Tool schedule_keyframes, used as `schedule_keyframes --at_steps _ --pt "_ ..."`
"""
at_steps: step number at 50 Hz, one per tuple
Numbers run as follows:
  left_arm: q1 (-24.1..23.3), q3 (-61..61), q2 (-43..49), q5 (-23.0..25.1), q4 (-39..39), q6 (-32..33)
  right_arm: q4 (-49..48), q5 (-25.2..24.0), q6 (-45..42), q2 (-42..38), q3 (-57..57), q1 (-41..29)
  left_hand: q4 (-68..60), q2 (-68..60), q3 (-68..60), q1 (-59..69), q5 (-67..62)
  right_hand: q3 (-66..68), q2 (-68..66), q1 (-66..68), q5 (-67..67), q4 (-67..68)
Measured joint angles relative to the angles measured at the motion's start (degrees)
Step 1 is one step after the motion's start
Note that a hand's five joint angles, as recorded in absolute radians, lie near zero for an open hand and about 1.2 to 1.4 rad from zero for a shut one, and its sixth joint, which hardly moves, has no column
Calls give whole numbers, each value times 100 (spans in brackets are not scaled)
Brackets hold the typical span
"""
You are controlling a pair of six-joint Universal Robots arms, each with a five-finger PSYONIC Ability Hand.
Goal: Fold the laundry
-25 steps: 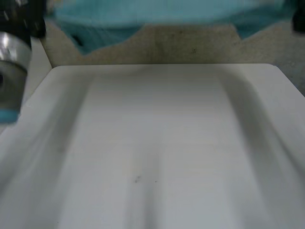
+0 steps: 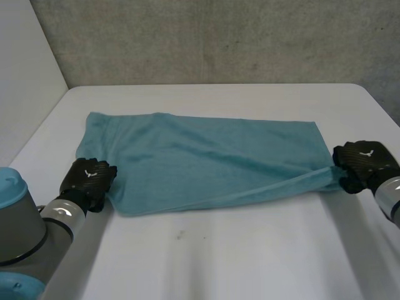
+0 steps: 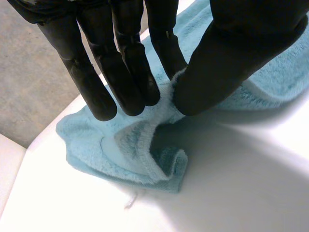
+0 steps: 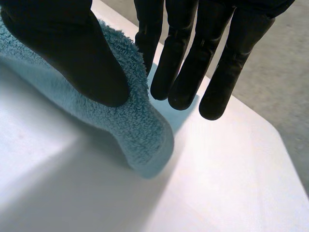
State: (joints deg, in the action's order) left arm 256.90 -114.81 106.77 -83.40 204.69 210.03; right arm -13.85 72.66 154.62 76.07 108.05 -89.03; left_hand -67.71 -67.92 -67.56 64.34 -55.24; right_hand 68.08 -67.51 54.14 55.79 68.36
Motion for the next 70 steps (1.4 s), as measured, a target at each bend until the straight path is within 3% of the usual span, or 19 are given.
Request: schedule_keyframes --at_steps 1,2,3,5,9,20,31,37,50,70 --pt "-5 -18 -61 2 -79 0 9 -10 5 38 3 66 0 0 0 0 0 0 0 0 0 0" --pt "-5 -23 -96 4 -122 1 12 -19 9 70 5 126 1471 1553 1504 -1326 1238 0 0 0 0 0" --pt "-5 -23 -96 4 -122 1 12 -19 9 70 5 126 1471 1553 1504 -1326 1238 0 0 0 0 0" --pt "20 -21 -195 8 -254 2 -8 -42 25 137 12 281 3546 3614 3480 -3542 3310 0 0 0 0 0" --pt "140 -12 -243 13 -323 -9 -80 -52 49 158 30 371 4332 4286 4229 -3966 4115 0 0 0 0 0" --pt "577 -52 -213 26 -393 -243 -312 -61 414 49 78 427 4379 4342 4251 -3966 4155 0 0 0 0 0" --pt "664 218 69 26 -406 -1316 -343 -64 537 27 80 446 4230 4242 4204 -3903 3959 0 0 0 0 0" --pt "657 555 490 17 -399 -1630 -371 -61 530 30 42 474 3541 3584 3558 -3198 3306 0 0 0 0 0" --pt "723 872 907 -20 -239 -1592 -379 -47 533 35 1 643 3156 3190 3177 -2836 2980 0 0 0 0 0" --pt "779 662 564 -160 -64 -1367 -533 30 579 50 94 708 3160 3191 3177 -2837 2979 0 0 0 0 0"
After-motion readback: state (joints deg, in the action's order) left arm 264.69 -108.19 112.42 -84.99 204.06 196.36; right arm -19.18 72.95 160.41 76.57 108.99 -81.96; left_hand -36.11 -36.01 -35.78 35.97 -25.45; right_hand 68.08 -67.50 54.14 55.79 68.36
